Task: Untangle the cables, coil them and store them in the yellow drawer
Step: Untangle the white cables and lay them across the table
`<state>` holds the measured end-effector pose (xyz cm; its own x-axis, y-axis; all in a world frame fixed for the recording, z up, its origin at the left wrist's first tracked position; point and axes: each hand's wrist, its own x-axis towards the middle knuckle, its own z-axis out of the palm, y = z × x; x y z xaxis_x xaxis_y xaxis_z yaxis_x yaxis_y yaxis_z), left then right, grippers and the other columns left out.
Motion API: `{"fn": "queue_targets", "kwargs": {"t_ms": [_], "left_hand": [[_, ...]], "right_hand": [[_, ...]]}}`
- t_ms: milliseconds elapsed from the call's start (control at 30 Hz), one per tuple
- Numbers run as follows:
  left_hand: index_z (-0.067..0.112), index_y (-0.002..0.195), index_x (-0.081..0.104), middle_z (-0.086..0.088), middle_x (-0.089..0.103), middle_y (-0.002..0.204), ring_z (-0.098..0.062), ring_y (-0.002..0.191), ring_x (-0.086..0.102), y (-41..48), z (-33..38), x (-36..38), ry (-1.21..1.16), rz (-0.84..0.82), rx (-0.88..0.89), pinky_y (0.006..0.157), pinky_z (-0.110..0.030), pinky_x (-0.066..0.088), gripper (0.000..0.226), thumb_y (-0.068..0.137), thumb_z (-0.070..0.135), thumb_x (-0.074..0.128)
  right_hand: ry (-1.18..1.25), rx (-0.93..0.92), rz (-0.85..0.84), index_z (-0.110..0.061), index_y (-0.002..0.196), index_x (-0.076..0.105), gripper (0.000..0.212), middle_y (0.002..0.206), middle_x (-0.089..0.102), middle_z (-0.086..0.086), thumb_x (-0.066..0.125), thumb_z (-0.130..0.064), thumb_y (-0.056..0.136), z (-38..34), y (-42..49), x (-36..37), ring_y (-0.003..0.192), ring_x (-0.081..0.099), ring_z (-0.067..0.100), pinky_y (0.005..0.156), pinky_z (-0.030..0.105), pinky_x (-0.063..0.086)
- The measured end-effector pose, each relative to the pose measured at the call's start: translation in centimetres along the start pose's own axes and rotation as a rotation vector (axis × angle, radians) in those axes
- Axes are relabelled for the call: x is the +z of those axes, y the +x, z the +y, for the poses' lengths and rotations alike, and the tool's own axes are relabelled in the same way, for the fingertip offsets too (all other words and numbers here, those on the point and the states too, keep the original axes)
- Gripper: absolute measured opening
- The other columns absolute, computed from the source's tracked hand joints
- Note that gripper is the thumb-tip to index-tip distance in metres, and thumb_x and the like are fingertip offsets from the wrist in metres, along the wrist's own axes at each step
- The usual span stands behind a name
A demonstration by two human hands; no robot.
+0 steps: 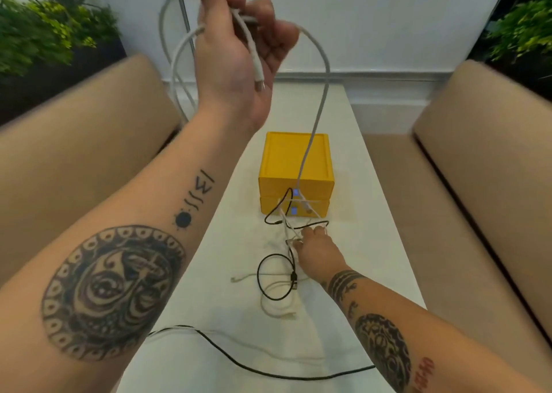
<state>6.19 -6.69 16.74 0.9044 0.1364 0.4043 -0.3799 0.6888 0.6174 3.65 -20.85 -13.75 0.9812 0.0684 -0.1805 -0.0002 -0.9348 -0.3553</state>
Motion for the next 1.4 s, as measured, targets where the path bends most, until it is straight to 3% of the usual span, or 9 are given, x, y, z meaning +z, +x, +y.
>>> {"fn": "queue_targets", "kwargs": {"t_ms": [233, 367, 467, 633, 767, 900, 1067, 1233, 1400], "left_hand": [[0.010, 0.086, 0.043, -0.012, 0.053, 0.068, -0.029, 0.060, 0.055, -0.6, 1.1, 0.3, -0.076, -0.017, -0.021, 0.070, -0.040, 0.053, 0.043, 0.108, 0.043, 0.027], [0.013, 0.084, 0.045, -0.011, 0.054, 0.066, -0.028, 0.060, 0.055, -2.7, 1.4, 0.4, -0.053, -0.003, -0.085, 0.070, -0.039, 0.053, 0.044, 0.107, 0.046, 0.029], [0.012, 0.084, 0.045, -0.010, 0.055, 0.067, -0.029, 0.061, 0.059, -4.4, 2.1, 1.4, -0.021, -0.068, -0.093, 0.071, -0.039, 0.054, 0.045, 0.107, 0.045, 0.027], [0.011, 0.087, 0.045, -0.011, 0.060, 0.073, -0.030, 0.068, 0.065, -7.7, 3.7, 3.1, 0.120, -0.281, -0.124, 0.081, -0.045, 0.055, 0.042, 0.109, 0.038, 0.022], [0.013, 0.087, 0.046, -0.010, 0.064, 0.076, -0.029, 0.069, 0.066, -9.8, 4.4, 2.7, 0.168, -0.254, -0.156, 0.082, -0.044, 0.055, 0.040, 0.109, 0.037, 0.024], [0.016, 0.086, 0.047, -0.007, 0.067, 0.078, -0.024, 0.066, 0.064, -10.6, 4.5, 0.6, 0.246, -0.110, -0.163, 0.078, -0.041, 0.055, 0.039, 0.109, 0.040, 0.028], [0.021, 0.089, 0.055, -0.001, 0.068, 0.105, -0.018, 0.067, 0.065, -12.5, 3.5, -3.8, 0.416, 0.019, -0.488, 0.063, -0.030, 0.056, 0.031, 0.106, 0.043, 0.041], [0.023, 0.098, 0.056, 0.005, 0.046, 0.065, -0.005, 0.038, 0.026, -14.2, 3.0, -6.7, 0.325, 0.051, -0.883, 0.036, -0.014, 0.021, 0.017, 0.103, 0.039, 0.051], [0.017, 0.093, 0.054, 0.008, 0.023, 0.056, -0.006, 0.042, 0.013, -16.0, 3.8, -10.3, 0.636, -0.131, -1.033, 0.042, -0.018, 0.006, 0.027, 0.104, 0.040, 0.047]], "right_hand": [[0.285, 0.102, -0.071, -0.014, 0.144, 0.043, 0.052, 0.143, 0.037, 0.013, 0.058, -0.031, 0.098, 1.3, -0.2, -3.4, 0.123, 0.052, 0.034, 0.100, 0.037, 0.045], [0.468, 0.076, 0.136, -0.011, 0.133, 0.058, 0.039, 0.131, 0.055, 0.011, 0.051, -0.017, 0.095, 0.6, -2.0, -5.9, 0.120, 0.054, 0.030, 0.098, 0.038, 0.045], [1.097, 0.217, 0.018, -0.005, 0.099, 0.069, 0.058, 0.085, 0.069, 0.007, 0.040, -0.055, 0.101, -3.5, -4.9, -8.8, 0.076, 0.062, 0.024, 0.065, 0.034, 0.042], [1.796, 0.059, -0.356, -0.007, 0.134, 0.056, 0.110, 0.121, 0.071, 0.014, 0.018, -0.093, 0.077, -7.9, -8.3, -15.4, 0.103, 0.067, 0.033, 0.076, 0.040, 0.050], [1.748, -0.227, -0.388, -0.013, 0.131, 0.059, 0.102, 0.121, 0.068, 0.010, 0.024, -0.092, 0.077, -7.9, -10.4, -19.4, 0.100, 0.067, 0.034, 0.084, 0.046, 0.050], [1.608, -0.321, -0.388, -0.016, 0.105, 0.070, 0.071, 0.077, 0.061, 0.001, 0.032, -0.074, 0.091, -8.0, -12.7, -19.6, 0.062, 0.054, 0.018, 0.070, 0.037, 0.043], [1.518, -0.288, -0.150, -0.016, 0.098, 0.064, 0.032, 0.062, 0.044, -0.007, 0.042, -0.037, 0.106, -8.2, -13.9, -18.3, 0.050, 0.031, 0.010, 0.054, 0.027, 0.025], [1.241, -0.165, 0.089, -0.013, 0.093, 0.065, 0.021, 0.059, 0.042, -0.008, 0.048, -0.022, 0.103, -7.1, -14.1, -16.7, 0.049, 0.030, 0.010, 0.051, 0.026, 0.025], [1.350, 0.156, 0.353, -0.016, 0.081, 0.060, 0.016, 0.054, 0.032, -0.007, 0.056, -0.025, 0.093, -5.3, -14.2, -17.6, 0.045, 0.023, 0.011, 0.041, 0.024, 0.020]]}}
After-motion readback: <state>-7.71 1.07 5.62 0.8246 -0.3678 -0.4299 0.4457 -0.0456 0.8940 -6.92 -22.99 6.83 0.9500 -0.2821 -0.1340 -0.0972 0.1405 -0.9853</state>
